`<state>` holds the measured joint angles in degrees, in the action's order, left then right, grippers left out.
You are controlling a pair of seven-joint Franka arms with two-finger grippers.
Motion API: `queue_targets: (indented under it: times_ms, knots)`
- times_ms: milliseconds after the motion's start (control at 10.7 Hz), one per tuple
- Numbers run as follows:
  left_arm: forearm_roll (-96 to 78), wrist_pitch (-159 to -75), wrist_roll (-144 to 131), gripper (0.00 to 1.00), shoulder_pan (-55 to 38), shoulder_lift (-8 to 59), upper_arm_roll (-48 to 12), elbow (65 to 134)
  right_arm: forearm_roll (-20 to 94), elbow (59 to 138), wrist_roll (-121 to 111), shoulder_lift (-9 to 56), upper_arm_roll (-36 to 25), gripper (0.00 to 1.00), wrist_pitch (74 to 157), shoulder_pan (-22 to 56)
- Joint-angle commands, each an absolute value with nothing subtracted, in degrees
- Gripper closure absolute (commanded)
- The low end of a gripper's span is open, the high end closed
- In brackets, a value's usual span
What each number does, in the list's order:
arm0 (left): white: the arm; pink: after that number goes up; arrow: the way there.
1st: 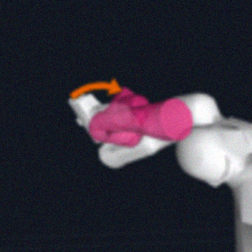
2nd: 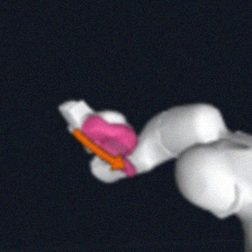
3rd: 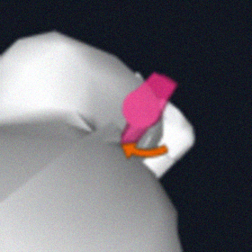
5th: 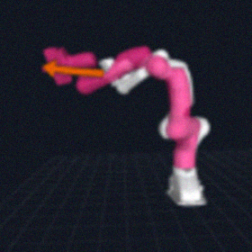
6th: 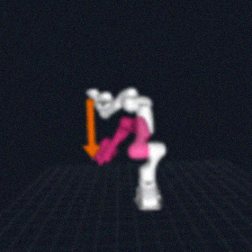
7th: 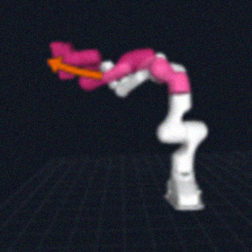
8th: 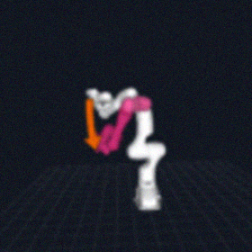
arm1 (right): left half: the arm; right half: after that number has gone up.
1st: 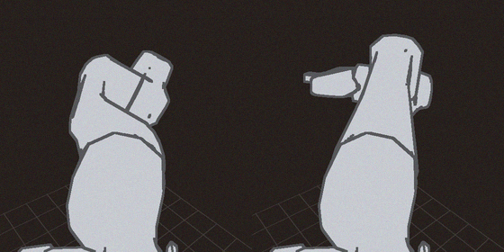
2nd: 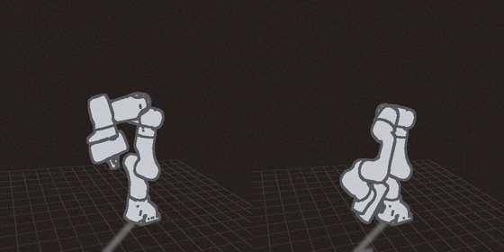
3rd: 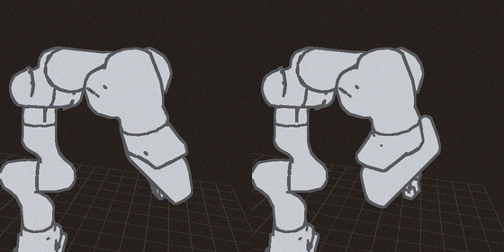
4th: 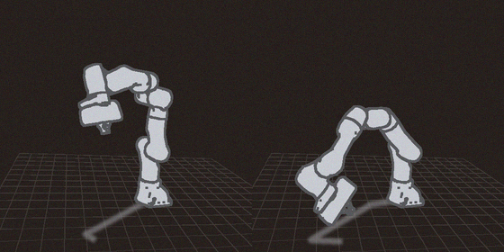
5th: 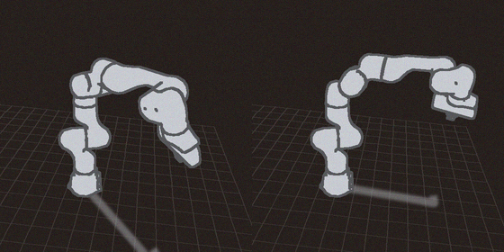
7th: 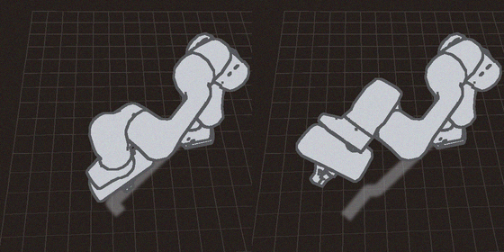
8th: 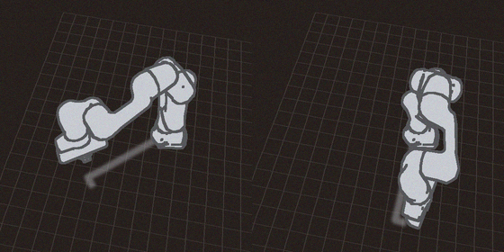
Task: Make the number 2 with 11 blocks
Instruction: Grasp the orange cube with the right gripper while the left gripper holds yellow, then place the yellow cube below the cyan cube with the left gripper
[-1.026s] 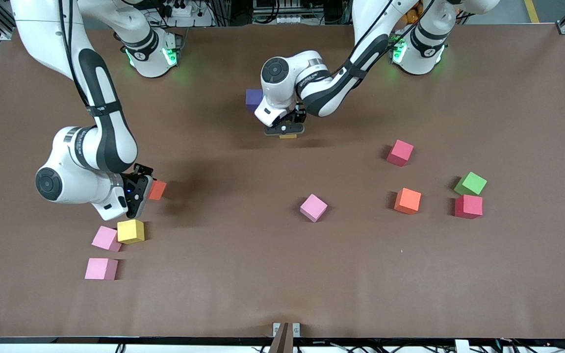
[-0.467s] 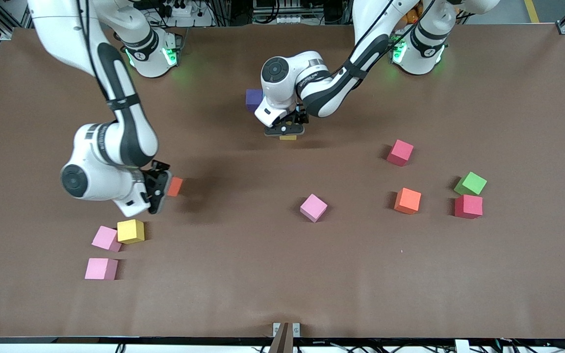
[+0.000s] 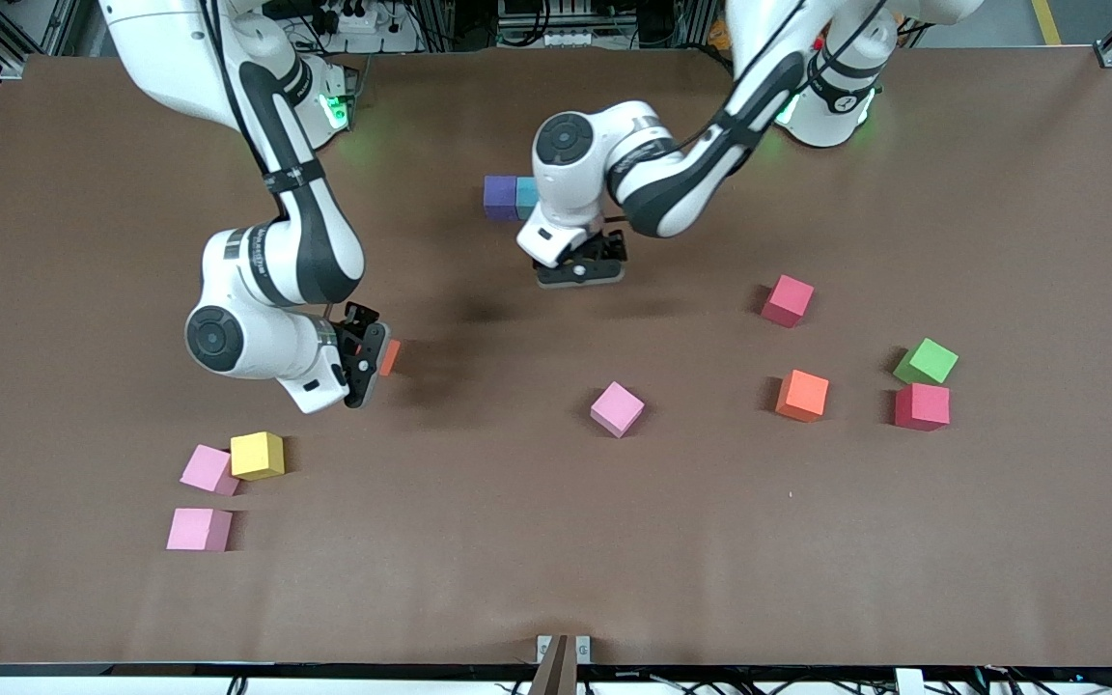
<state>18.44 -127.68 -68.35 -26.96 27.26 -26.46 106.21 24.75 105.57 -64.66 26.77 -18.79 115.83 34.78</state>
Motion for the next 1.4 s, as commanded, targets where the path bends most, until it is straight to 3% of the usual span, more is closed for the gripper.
queue_targets:
  times_ms: [0,280,746,1120,1306]
  knots:
    - [19.7,-125.9,-65.7,0.00,-21.3,22.6,-27.7,107.3,25.9,106.8,-60.5,24.9,-19.1,0.87,116.8,36.9]
    - [19.2,-124.8,-55.9,0.00,-13.0,20.5,-27.7,107.2,27.4,107.2,-59.2,25.0,-19.1,0.87,118.3,39.4]
    - [20.8,-119.8,-45.0,0.00,-3.4,19.9,-27.1,108.1,27.1,114.8,-60.3,23.7,-19.2,0.87,131.9,51.6]
    - [20.8,-121.4,-24.2,0.00,4.2,13.1,-27.1,114.8,27.0,124.7,-61.9,21.2,-19.2,0.87,144.0,60.6]
    - [20.8,-125.8,-16.2,0.00,7.5,10.5,-27.0,119.8,27.1,125.6,-62.8,21.1,-19.2,0.87,144.3,64.2]
